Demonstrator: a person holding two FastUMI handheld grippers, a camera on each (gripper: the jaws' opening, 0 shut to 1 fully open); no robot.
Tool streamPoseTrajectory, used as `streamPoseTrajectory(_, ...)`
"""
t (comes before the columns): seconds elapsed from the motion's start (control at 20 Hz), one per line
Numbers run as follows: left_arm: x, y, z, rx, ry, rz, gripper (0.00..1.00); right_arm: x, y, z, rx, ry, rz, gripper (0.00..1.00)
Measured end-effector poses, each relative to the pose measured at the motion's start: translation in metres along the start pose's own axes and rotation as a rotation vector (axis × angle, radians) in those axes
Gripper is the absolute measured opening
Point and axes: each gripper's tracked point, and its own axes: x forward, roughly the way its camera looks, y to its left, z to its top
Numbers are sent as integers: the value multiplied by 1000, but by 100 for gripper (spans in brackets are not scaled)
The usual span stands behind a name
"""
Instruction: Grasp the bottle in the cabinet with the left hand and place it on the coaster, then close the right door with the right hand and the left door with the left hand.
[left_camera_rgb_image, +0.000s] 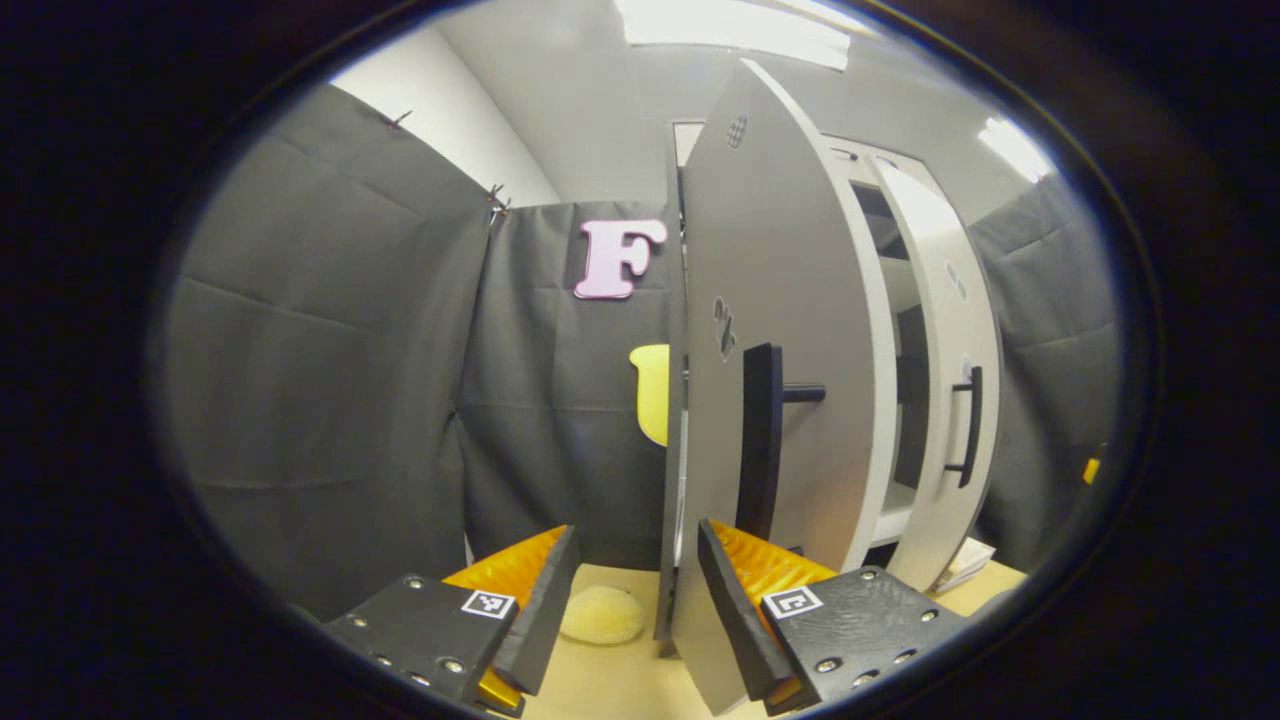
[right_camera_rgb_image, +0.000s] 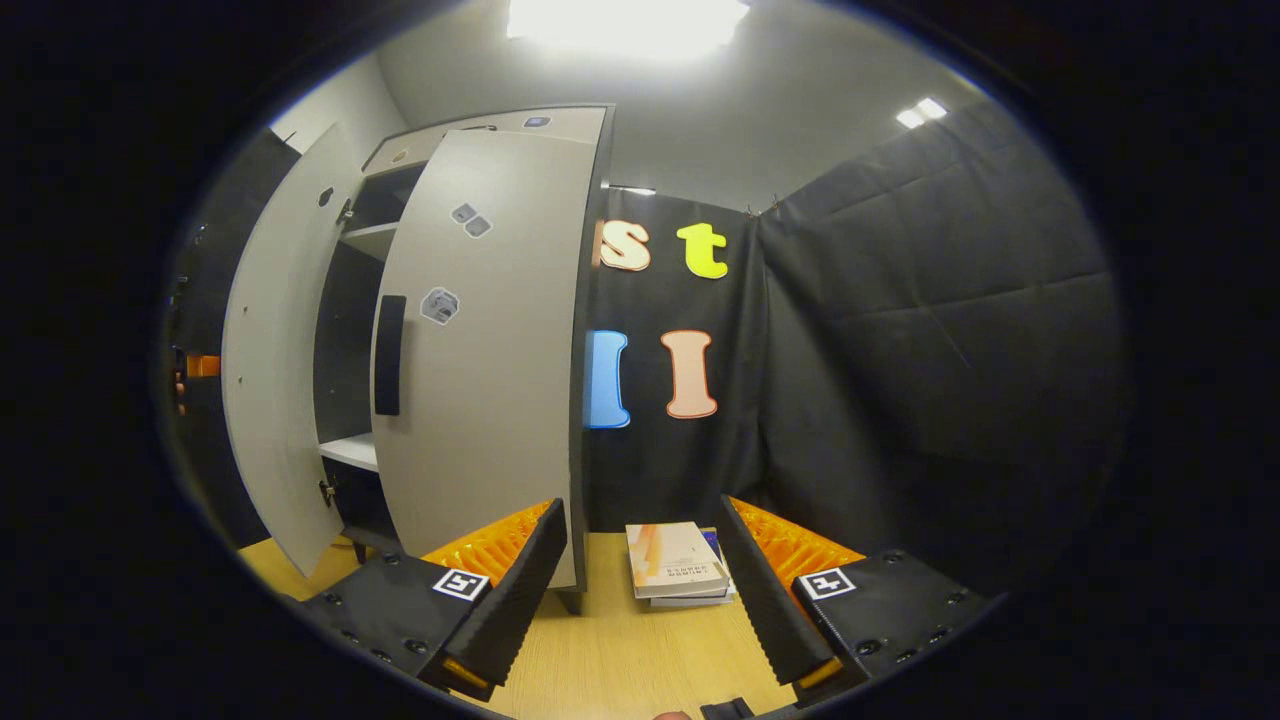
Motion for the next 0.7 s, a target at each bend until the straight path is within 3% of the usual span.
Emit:
streamPoseTrajectory(0.25,-6,2,-3,-12,-7,33,74,-5,-14,0,-19,1,-9,96)
streamPoseTrajectory(0.7,6,-48,-5,-42,-5,-50,74,-8,-21,-4,-30,9,-5,96)
